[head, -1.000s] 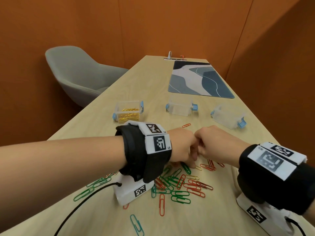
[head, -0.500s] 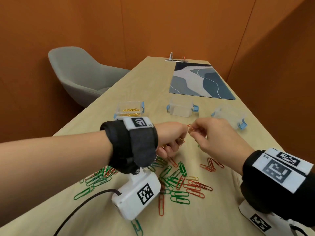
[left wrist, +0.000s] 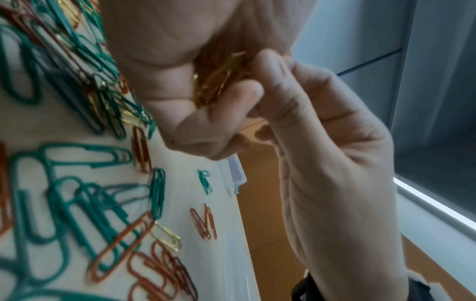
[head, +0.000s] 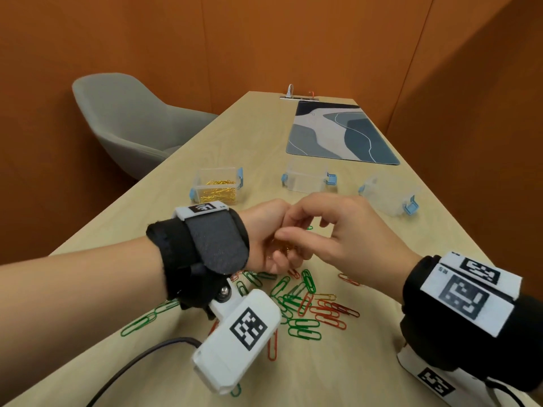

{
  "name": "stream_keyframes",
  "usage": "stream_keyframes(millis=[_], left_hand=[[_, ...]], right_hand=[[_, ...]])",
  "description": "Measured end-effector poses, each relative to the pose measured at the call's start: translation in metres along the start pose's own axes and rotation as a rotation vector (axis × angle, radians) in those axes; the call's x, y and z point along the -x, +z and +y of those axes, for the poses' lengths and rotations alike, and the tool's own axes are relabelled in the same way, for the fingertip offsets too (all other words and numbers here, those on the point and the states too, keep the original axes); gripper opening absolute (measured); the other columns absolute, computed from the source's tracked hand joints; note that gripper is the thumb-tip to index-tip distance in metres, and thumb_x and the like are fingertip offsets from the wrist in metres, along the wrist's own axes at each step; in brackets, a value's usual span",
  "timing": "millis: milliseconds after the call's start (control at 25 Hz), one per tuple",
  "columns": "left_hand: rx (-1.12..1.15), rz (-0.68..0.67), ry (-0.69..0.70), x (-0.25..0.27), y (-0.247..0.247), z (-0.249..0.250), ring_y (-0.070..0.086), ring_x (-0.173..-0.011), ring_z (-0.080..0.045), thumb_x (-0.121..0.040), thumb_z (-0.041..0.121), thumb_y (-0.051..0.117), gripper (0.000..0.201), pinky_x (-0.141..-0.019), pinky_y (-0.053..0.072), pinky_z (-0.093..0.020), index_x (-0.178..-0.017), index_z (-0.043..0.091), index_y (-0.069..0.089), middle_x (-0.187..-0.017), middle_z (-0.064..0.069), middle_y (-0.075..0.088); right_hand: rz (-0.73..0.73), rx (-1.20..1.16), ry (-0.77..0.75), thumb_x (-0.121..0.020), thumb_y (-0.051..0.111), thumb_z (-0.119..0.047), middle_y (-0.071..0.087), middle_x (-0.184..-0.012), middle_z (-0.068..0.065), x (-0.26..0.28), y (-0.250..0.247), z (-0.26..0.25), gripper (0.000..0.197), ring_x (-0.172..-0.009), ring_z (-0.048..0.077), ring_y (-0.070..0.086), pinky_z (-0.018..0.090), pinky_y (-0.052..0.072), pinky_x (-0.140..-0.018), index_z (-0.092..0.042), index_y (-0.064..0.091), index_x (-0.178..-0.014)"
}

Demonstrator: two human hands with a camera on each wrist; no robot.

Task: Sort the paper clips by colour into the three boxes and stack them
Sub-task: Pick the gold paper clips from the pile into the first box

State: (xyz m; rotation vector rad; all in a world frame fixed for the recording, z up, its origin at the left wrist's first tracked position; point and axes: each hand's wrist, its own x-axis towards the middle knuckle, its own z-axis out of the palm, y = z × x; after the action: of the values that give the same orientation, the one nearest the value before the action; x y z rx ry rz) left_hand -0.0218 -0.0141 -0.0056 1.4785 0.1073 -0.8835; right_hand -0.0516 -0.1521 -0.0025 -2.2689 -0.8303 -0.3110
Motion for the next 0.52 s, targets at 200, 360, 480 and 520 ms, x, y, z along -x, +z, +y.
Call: stream_keyframes(millis=[200, 360, 480, 520], left_hand=[[-0.414, 0.152, -0.096, 0.014, -0.005, -0.002, 0.021, -0.030, -0.004, -0.097, 0.035, 0.036, 0.042, -0.028, 0.014, -0.012, -0.059, 0.019, 0.039, -0.043, 0.008, 0.029], [-1.131, 0.282, 0.236, 0.022, 0.004, -0.013, 0.043, -0.049, -0.005, -0.090, 0.042, 0.052, 0.033, -0.052, 0.035, -0.020, -0.069, 0.023, 0.069, -0.051, 0.009, 0.049], [-1.257, 0.215, 0.356, 0.022, 0.013, -0.013, 0.055, -0.074, -0.007, -0.089, 0.035, 0.057, 0.022, -0.072, 0.046, -0.023, -0.098, 0.023, 0.073, -0.081, 0.006, 0.067], [-1.292, 0.225, 0.349, 0.020, 0.012, -0.013, 0.058, -0.082, -0.010, -0.089, 0.034, 0.057, 0.023, -0.077, 0.048, -0.025, -0.102, 0.022, 0.072, -0.090, 0.004, 0.069]], right_hand=[[-0.304, 0.164, 0.325, -0.082, 0.062, -0.022, 0.067, -0.073, -0.001, 0.005, -0.002, 0.008, 0.010, -0.064, 0.007, 0.056, 0.012, 0.045, -0.057, -0.016, 0.070, -0.080], [-0.479, 0.179, 0.458, -0.073, 0.068, -0.023, 0.068, -0.076, -0.003, 0.009, -0.007, 0.003, 0.009, -0.070, 0.009, 0.061, 0.025, 0.054, -0.068, -0.017, 0.071, -0.078], [-0.518, 0.191, 0.491, -0.069, 0.072, -0.022, 0.069, -0.074, -0.005, 0.010, -0.012, 0.002, 0.008, -0.066, 0.005, 0.060, 0.024, 0.053, -0.068, -0.018, 0.072, -0.077], [-0.536, 0.196, 0.493, -0.070, 0.073, -0.021, 0.068, -0.071, -0.007, 0.010, -0.012, 0.001, 0.006, -0.064, 0.003, 0.059, 0.022, 0.053, -0.068, -0.019, 0.072, -0.076]])
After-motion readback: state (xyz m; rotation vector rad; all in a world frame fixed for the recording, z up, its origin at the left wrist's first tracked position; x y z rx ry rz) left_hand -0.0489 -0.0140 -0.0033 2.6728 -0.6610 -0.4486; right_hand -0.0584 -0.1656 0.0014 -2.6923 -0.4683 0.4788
